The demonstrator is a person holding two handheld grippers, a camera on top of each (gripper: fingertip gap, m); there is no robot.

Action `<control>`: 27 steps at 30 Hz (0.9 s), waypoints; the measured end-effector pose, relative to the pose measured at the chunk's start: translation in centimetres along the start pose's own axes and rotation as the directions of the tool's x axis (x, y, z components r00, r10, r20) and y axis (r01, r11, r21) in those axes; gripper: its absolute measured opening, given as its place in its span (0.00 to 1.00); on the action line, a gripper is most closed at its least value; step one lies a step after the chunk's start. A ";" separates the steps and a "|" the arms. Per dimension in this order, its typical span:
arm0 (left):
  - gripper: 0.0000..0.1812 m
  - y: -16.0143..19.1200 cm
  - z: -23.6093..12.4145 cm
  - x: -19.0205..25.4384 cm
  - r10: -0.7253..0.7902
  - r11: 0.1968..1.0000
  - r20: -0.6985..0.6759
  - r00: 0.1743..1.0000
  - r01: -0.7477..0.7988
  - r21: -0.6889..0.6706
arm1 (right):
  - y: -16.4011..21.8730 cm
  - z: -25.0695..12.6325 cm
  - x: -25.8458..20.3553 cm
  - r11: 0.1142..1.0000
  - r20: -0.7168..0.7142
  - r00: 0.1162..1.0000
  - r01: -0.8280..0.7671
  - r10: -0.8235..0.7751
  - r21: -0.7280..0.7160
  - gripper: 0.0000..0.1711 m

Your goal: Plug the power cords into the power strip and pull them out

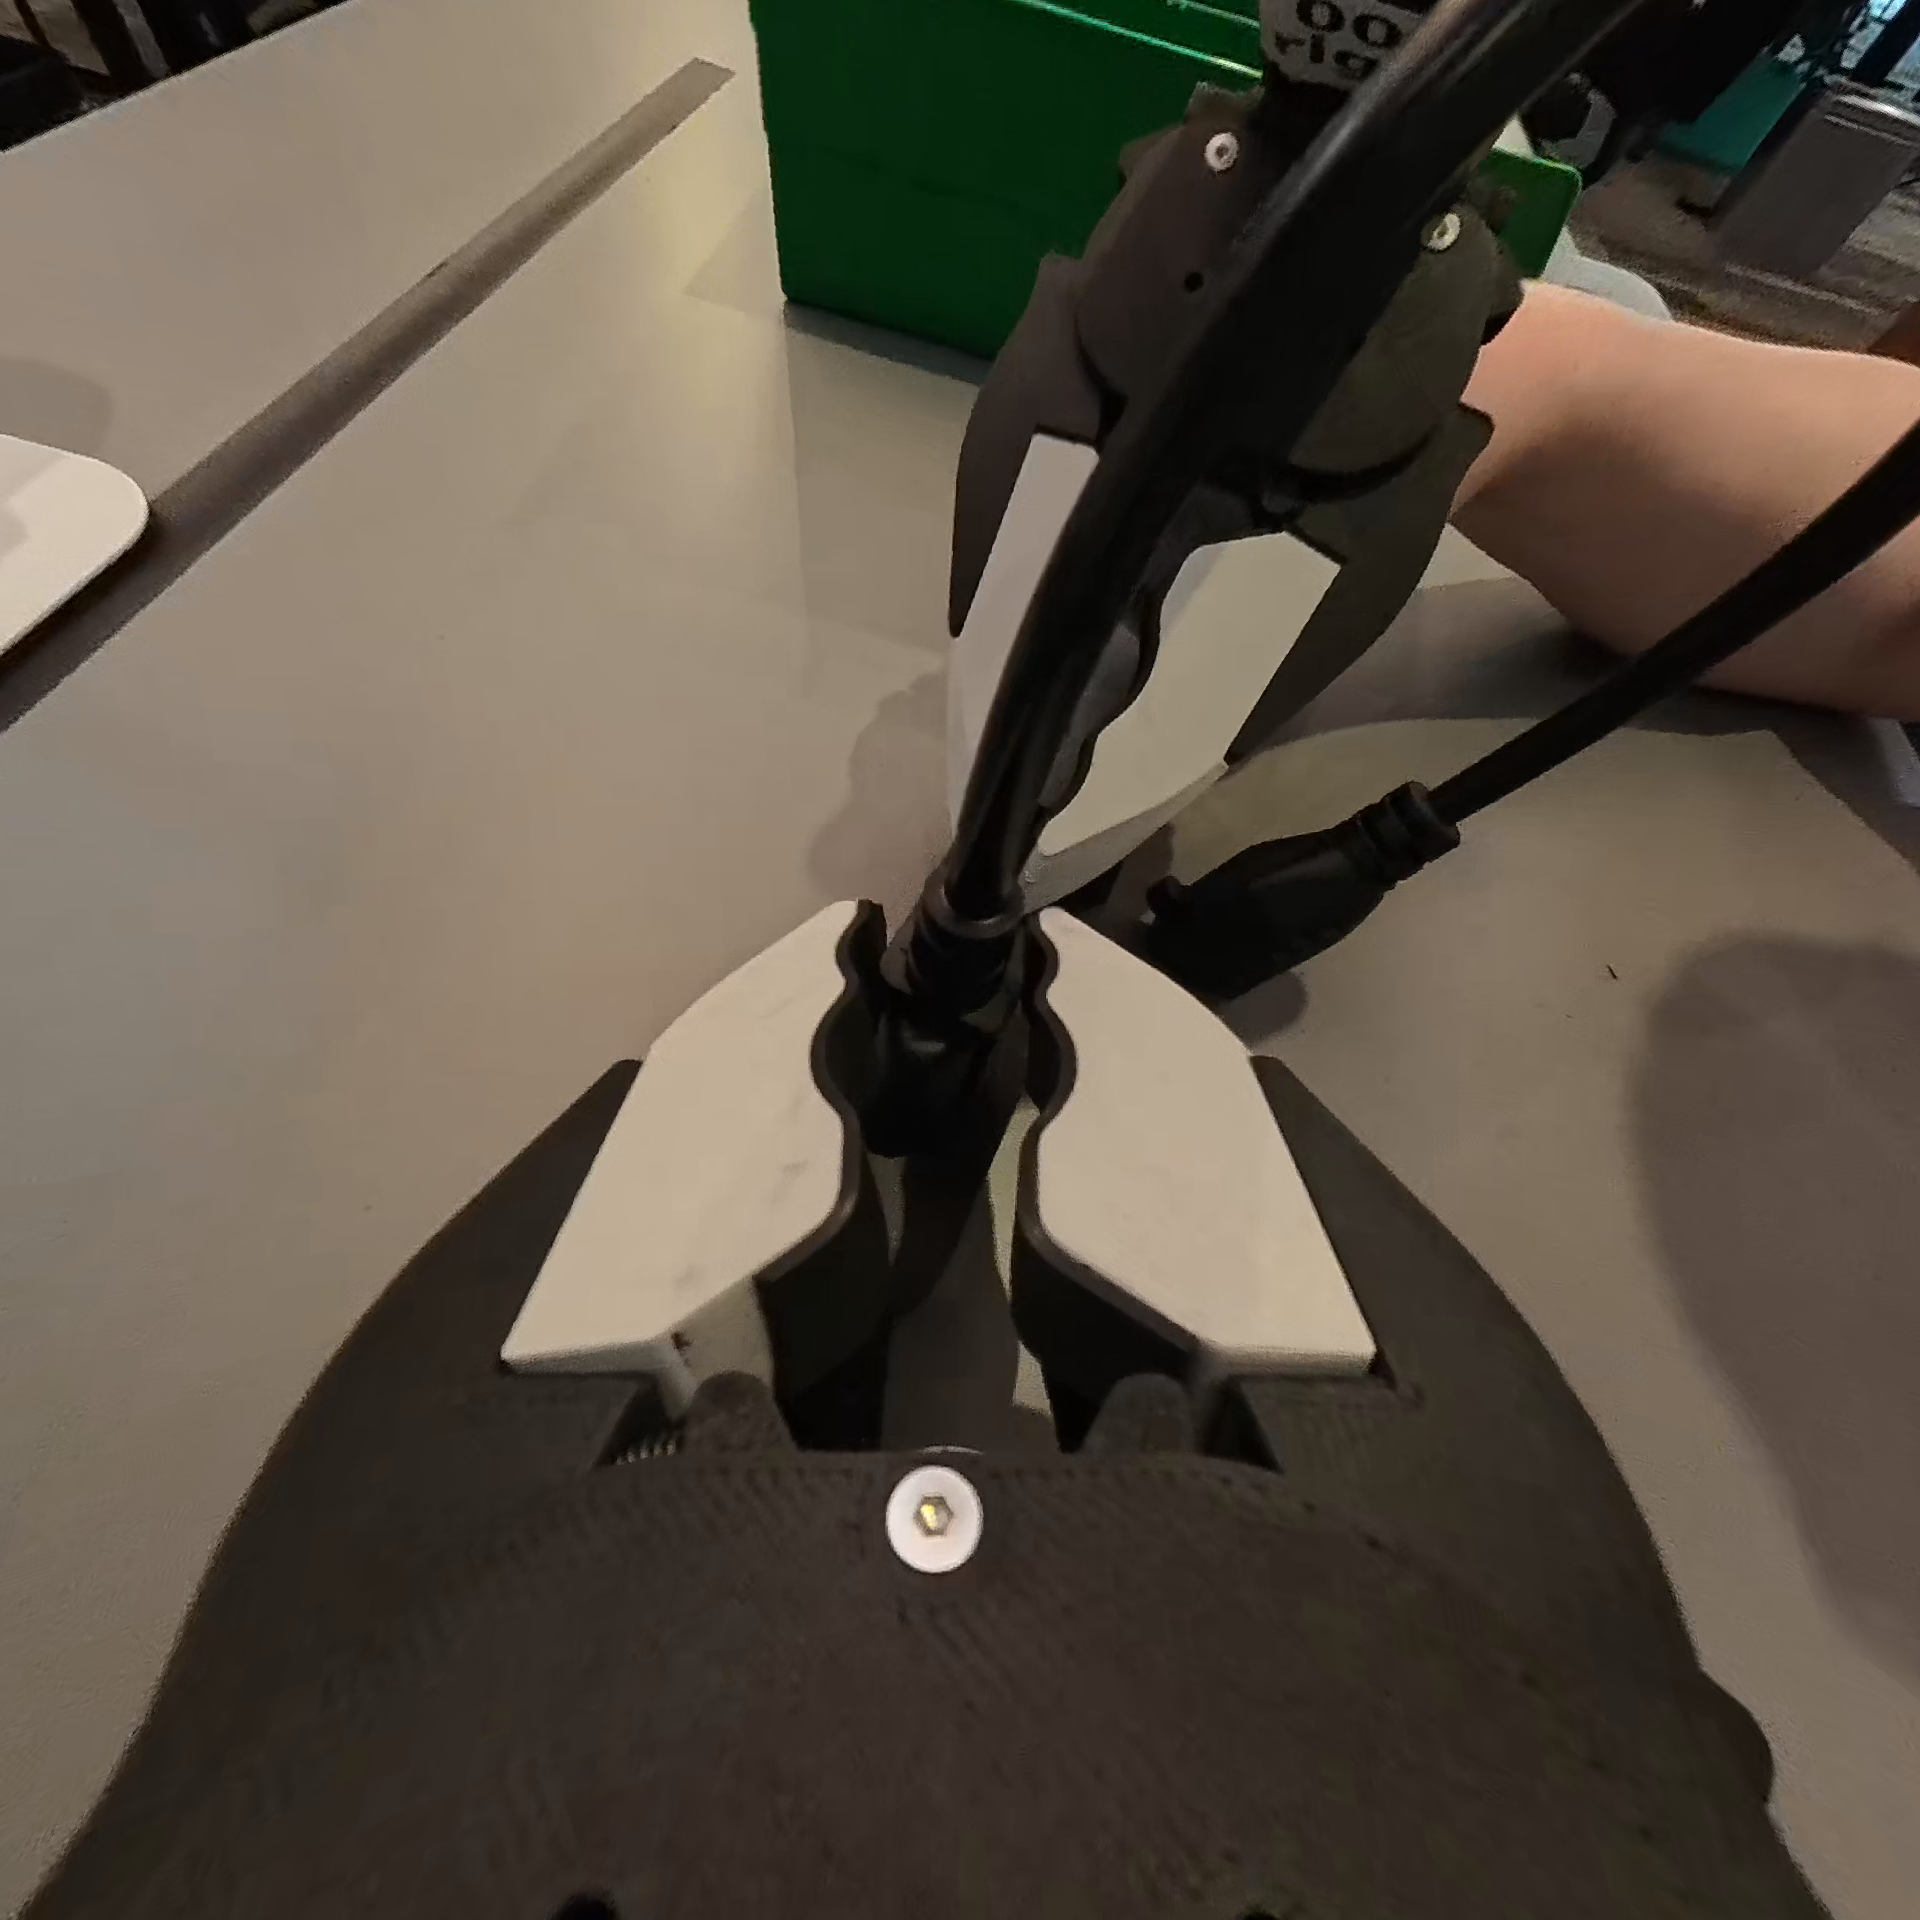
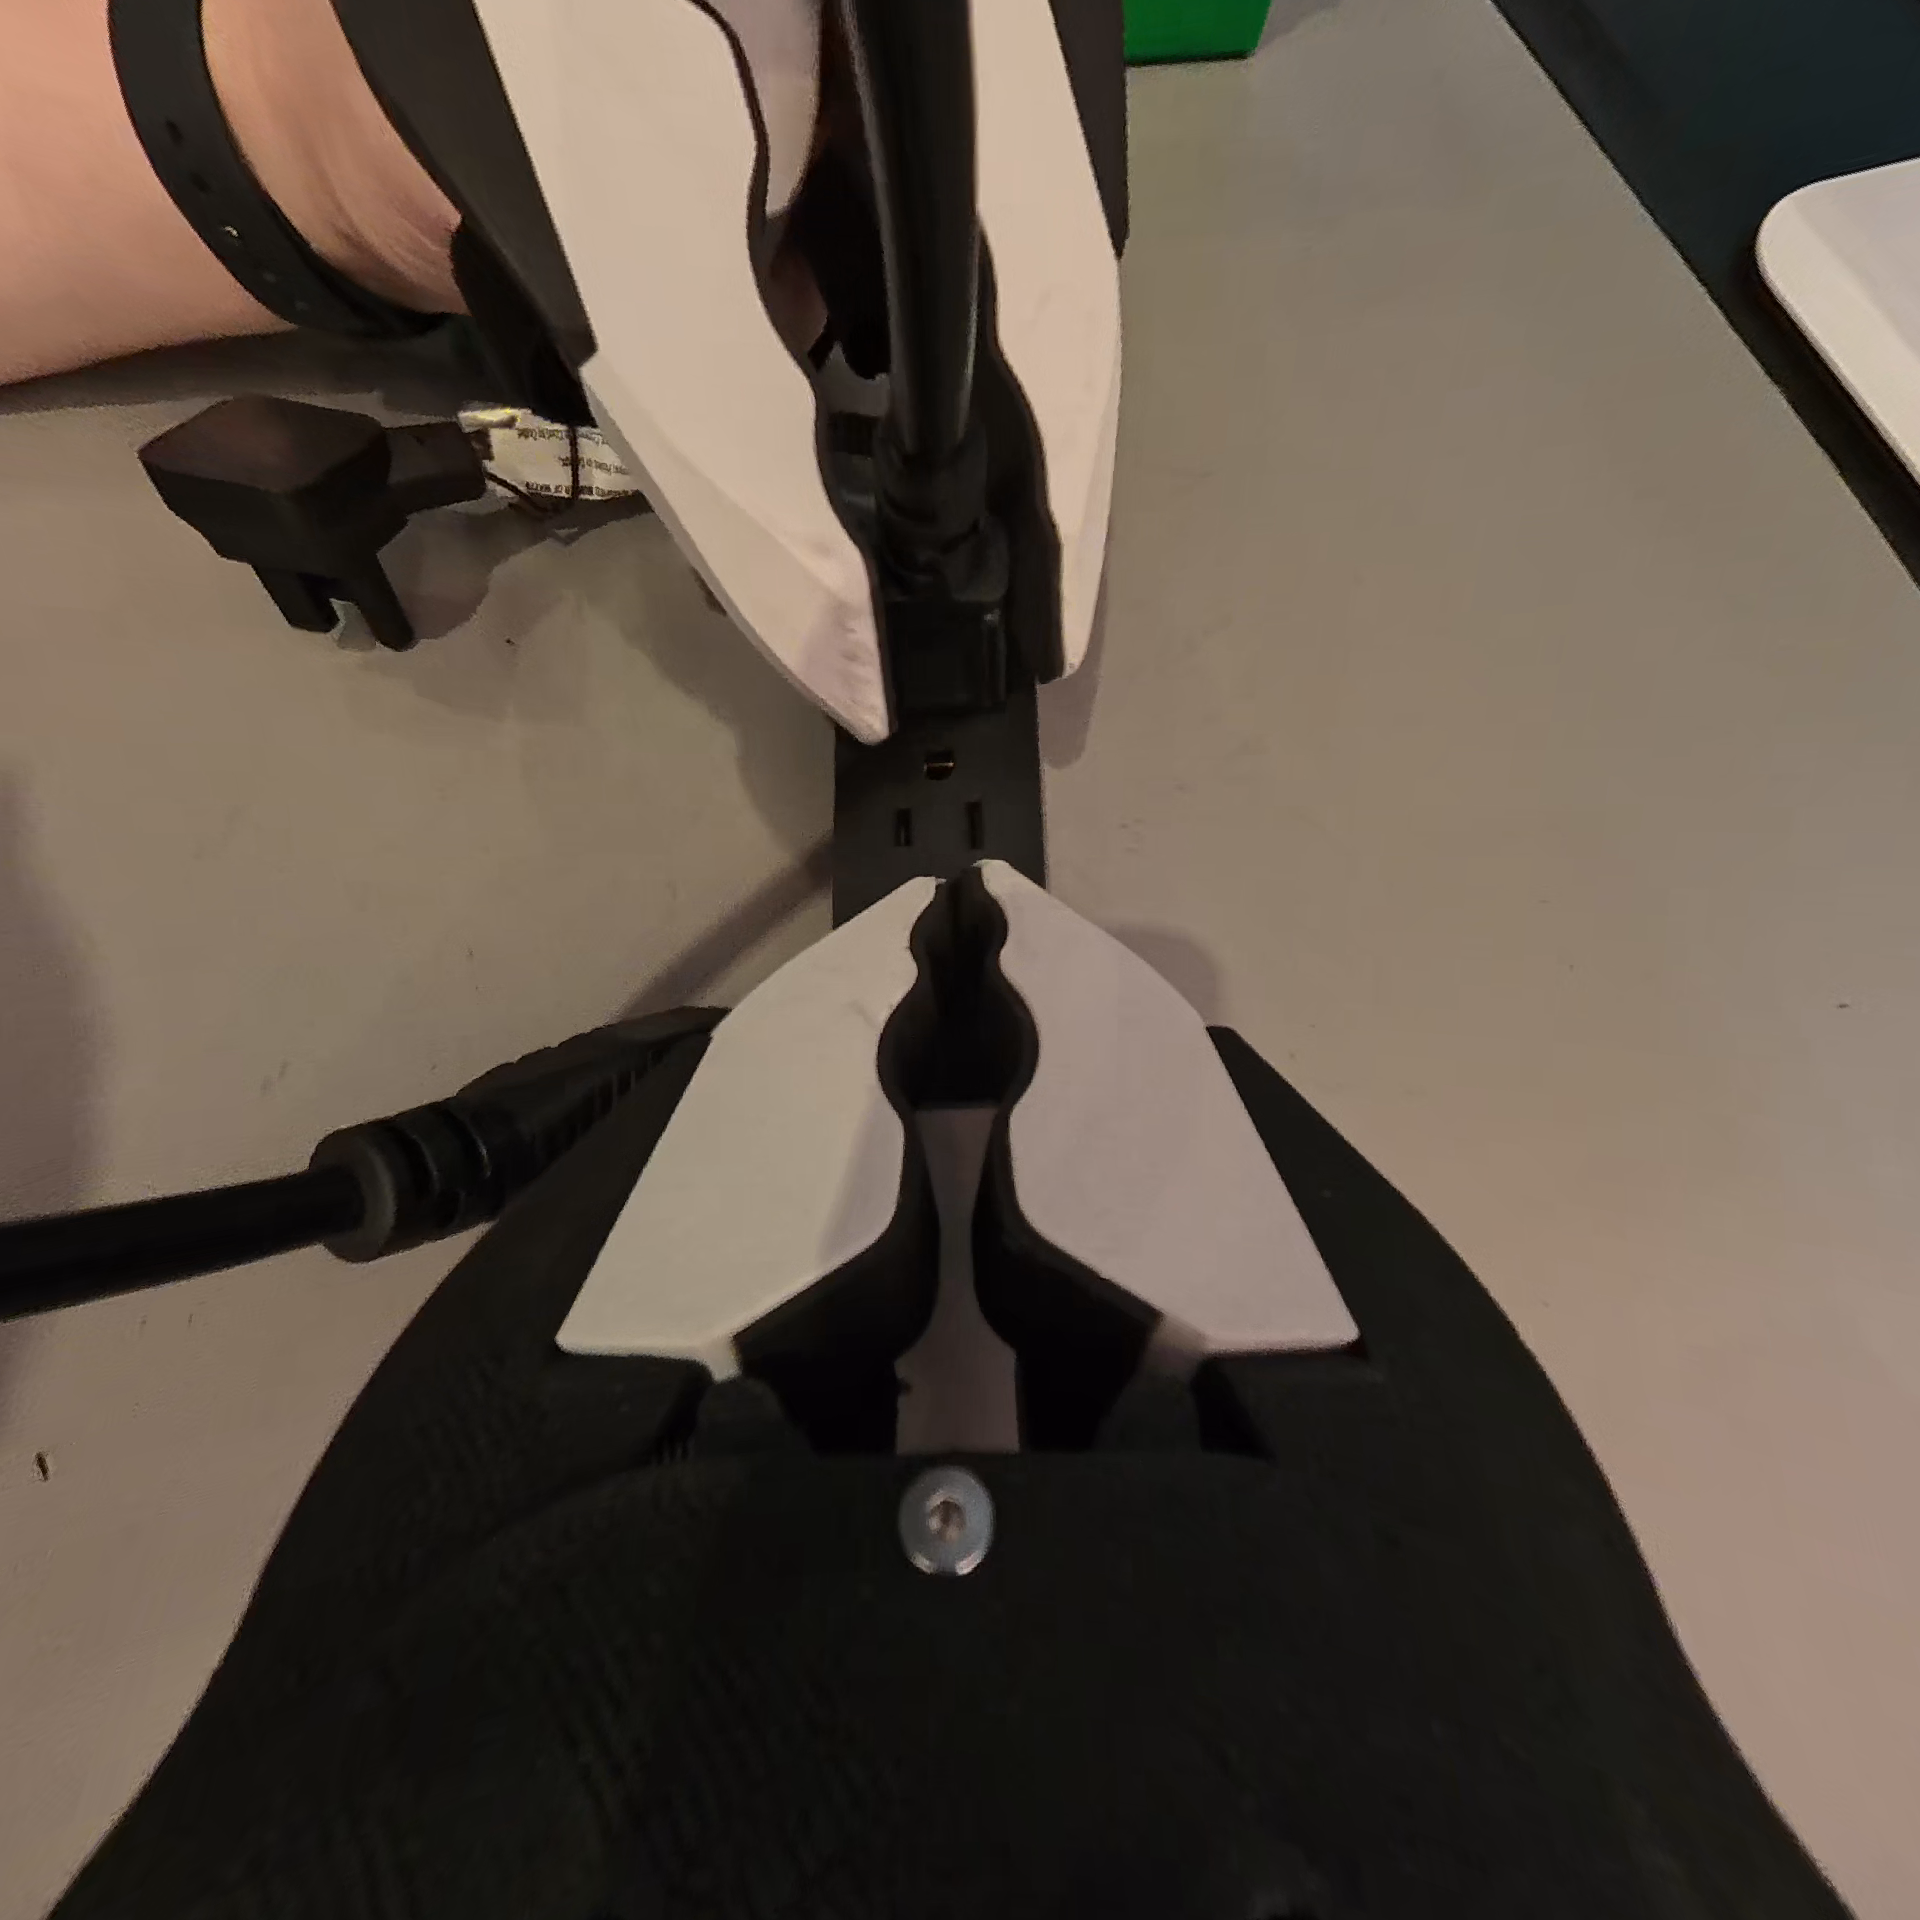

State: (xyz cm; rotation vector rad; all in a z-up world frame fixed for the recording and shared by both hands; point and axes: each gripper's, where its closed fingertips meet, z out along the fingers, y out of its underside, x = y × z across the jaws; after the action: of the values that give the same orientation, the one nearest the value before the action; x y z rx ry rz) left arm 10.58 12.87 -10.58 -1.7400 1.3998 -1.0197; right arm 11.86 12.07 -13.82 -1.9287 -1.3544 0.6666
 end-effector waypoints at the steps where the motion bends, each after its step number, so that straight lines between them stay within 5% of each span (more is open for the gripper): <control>1: 0.12 0.1 -0.1 0.1 -0.005 1.000 0.001 1.000 0.005 0.005 | 0.0 0.0 -0.1 1.000 0.005 1.000 -0.003 0.003 0.004 0.06; 8: 0.13 0.7 -0.9 0.1 -0.068 0.997 -0.098 0.993 0.071 0.026 | 0.0 0.3 -0.4 1.000 0.029 0.999 -0.015 0.014 0.024 0.06; 17: 0.12 -0.3 -0.1 0.0 0.014 1.000 0.003 1.000 -0.014 -0.004 | -0.2 0.1 -0.2 1.000 0.020 1.000 -0.004 0.004 0.020 0.06; 27: 0.12 0.3 -0.6 0.2 -0.040 0.999 -0.059 0.997 0.040 0.007 | -0.2 0.2 -0.4 0.999 0.033 0.999 -0.018 0.017 0.036 0.06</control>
State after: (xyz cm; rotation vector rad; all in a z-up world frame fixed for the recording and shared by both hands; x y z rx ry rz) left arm 9.91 12.62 -10.52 -1.7515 1.3998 -1.1050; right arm 11.46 11.78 -13.82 -1.9105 -1.3380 0.7288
